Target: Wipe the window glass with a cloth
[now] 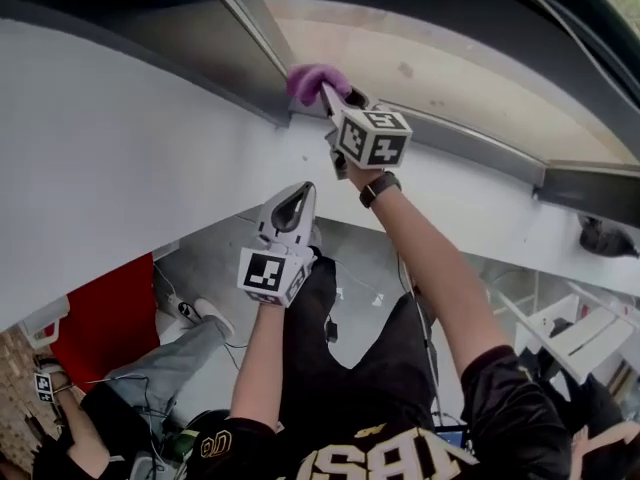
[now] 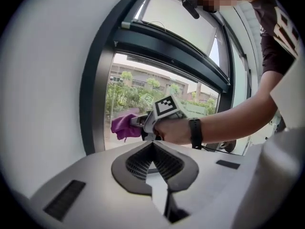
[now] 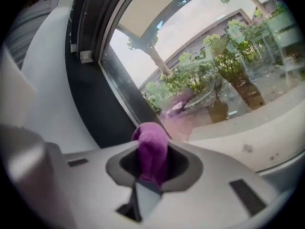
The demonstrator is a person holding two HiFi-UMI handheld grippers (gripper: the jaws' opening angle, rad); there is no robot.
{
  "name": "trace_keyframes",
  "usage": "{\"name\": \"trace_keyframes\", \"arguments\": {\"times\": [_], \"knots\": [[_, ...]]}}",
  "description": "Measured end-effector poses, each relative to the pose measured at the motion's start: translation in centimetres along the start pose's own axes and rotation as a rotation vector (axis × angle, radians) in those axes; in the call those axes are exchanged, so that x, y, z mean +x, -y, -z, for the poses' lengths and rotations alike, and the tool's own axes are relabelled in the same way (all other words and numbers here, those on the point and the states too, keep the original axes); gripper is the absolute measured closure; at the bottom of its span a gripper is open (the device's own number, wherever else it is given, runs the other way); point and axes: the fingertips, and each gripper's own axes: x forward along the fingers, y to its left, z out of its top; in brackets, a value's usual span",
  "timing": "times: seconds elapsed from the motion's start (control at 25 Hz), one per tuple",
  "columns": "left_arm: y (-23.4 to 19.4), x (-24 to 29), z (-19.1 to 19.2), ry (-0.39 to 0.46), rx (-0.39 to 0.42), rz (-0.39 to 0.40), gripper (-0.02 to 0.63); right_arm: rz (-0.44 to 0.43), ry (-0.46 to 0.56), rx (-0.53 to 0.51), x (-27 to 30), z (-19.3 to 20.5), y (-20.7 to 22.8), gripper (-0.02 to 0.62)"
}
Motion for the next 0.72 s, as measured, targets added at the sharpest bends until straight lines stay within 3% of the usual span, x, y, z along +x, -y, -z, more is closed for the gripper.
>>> {"name": "trace_keyframes", "arguments": {"times": [0.16, 0.28, 0.44, 0.56, 0.72], "knots": [[-2.0, -0.9, -0.3, 0.002, 0.008, -0.026, 0.589, -0.026, -0.03, 0.069, 5.4, 2.2, -2.2, 0.514], [-1.5, -0.3, -0.8, 0.015, 0.023, -0.035, 0.589, 0.003, -0.005, 0.098, 4.3, 1.2, 0.0, 0.514], [3.3, 2.5, 0.3, 0.039, -0.036, -0.008, 0.589, 0.098, 0.033, 0.19, -3.3, 0.3, 9.1, 0.514], [8.9, 5.3, 2.0, 0.053, -0.099, 0.012, 0.589, 0.115, 0.048, 0.21, -10.4, -1.0, 15.9, 0.514], [20.4, 11.1, 3.9, 0.053, -0.114, 0.15, 0.589, 0.24, 0.085, 0.191, -22.4, -3.1, 26.9, 0.512]]}}
